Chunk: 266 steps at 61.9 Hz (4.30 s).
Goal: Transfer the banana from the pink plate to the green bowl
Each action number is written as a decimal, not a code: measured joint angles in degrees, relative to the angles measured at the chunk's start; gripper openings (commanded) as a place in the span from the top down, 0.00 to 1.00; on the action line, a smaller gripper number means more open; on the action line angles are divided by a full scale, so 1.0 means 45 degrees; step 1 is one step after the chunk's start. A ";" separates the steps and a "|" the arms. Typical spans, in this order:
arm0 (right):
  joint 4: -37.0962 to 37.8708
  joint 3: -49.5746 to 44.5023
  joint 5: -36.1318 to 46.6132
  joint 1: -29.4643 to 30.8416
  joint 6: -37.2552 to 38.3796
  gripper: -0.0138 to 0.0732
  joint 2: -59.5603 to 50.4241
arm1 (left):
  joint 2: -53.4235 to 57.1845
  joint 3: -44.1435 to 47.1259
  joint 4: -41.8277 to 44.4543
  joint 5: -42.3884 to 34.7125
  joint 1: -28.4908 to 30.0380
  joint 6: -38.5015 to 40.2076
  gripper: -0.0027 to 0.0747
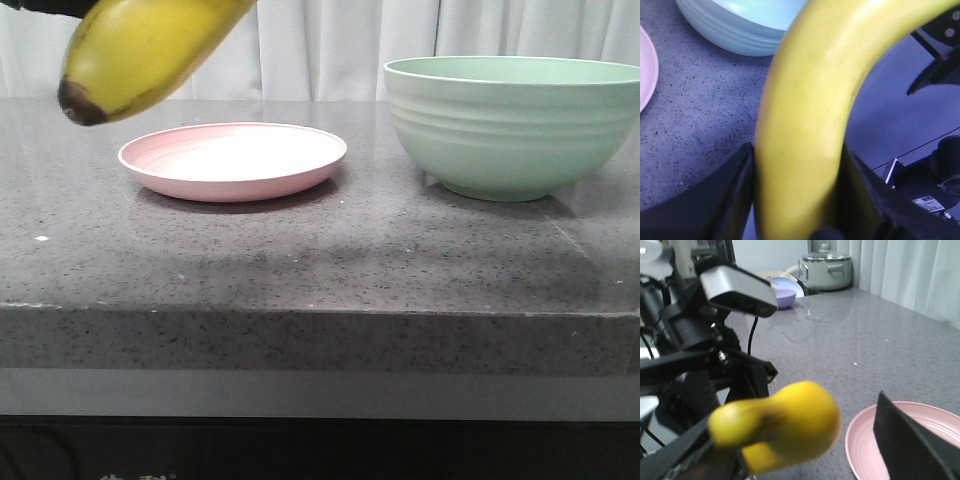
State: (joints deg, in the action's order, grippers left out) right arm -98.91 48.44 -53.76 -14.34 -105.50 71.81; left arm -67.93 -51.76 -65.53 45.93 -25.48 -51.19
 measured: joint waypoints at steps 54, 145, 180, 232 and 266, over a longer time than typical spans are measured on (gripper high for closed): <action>-0.0527 0.0742 -0.1455 -0.0878 0.0000 0.17 0.2312 | 0.0000 0.0000 0.0000 0.0000 0.0000 -0.0021 0.71; 0.0643 0.1851 -0.0056 -0.0853 0.1457 0.62 0.2259 | 0.0000 0.0000 -0.0157 0.0561 0.0000 -0.0019 0.15; 0.9871 0.6764 0.0505 0.1809 1.1077 0.62 0.1662 | 0.0968 0.0000 0.0052 0.0904 0.0000 -0.0039 0.17; 1.0697 0.7965 0.2185 0.3649 1.2477 0.47 0.6083 | 0.0968 0.0000 0.0098 0.0904 0.0000 -0.0039 0.17; 1.2255 0.7965 0.2531 0.3649 1.2938 0.14 0.5186 | 0.0968 0.0000 0.0098 0.0904 0.0000 -0.0039 0.17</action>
State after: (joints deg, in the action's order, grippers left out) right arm -43.76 84.28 -42.37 2.08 -47.28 95.14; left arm -63.58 -51.76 -65.09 49.99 -25.48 -51.36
